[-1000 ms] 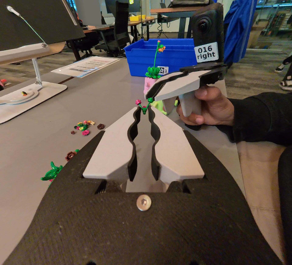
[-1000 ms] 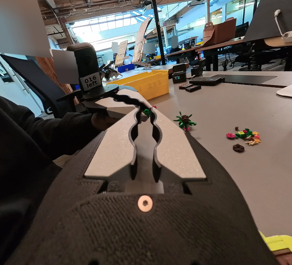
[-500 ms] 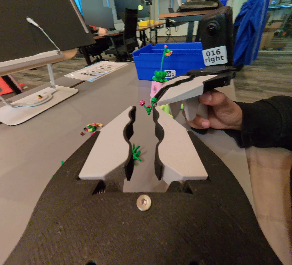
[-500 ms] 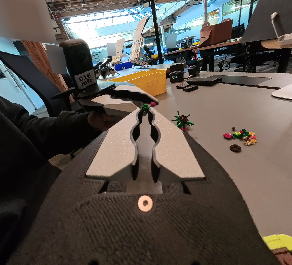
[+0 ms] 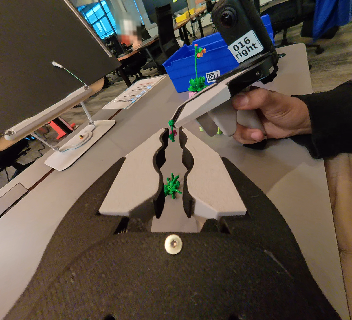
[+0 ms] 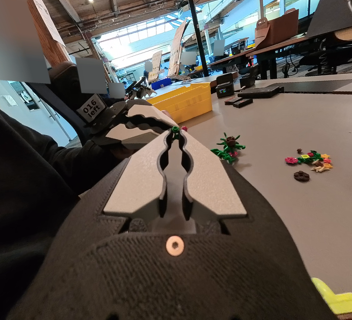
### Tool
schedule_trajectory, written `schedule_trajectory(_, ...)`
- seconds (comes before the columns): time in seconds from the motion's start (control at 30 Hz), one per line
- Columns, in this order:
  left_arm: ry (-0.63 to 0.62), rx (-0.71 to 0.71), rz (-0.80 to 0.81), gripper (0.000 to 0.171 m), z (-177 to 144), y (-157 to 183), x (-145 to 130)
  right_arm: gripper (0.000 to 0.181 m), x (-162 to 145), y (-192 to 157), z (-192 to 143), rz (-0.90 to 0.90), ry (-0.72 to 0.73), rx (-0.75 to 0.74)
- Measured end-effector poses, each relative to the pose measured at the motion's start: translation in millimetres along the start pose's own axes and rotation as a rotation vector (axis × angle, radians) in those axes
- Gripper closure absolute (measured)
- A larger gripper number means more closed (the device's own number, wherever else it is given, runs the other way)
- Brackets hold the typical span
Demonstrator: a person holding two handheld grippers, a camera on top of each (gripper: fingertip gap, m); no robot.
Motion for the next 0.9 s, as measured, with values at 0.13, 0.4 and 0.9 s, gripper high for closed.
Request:
schedule_trajectory(0.13, 0.001, -0.011, -0.004, 0.169, -0.5, 1.0, -0.2, 0.177, -0.5, -0.6, 0.4, 0.002, -0.005, 0.008)
schedule_trajectory(0.4, 0.003, -0.010, -0.008, 0.171, -1.0, 0.3, 0.9, 0.176, 0.1, -1.7, -0.3, 0.013, -0.002, 0.031)
schedule_trajectory(0.9, -0.032, 0.014, 0.022, 0.171, 1.5, 0.0, -1.3, 0.176, 0.6, -1.7, -0.4, -0.136, -0.006, -0.053)
Point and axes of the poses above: each gripper's, where its closed fingertips meet, z out along the fingers, x out of its top, y = z × x across the jaws, the point moved 2 cm from there along -z, back along the fingers, and after that the axes turned 5 degrees about z, right-handed, at the moved point
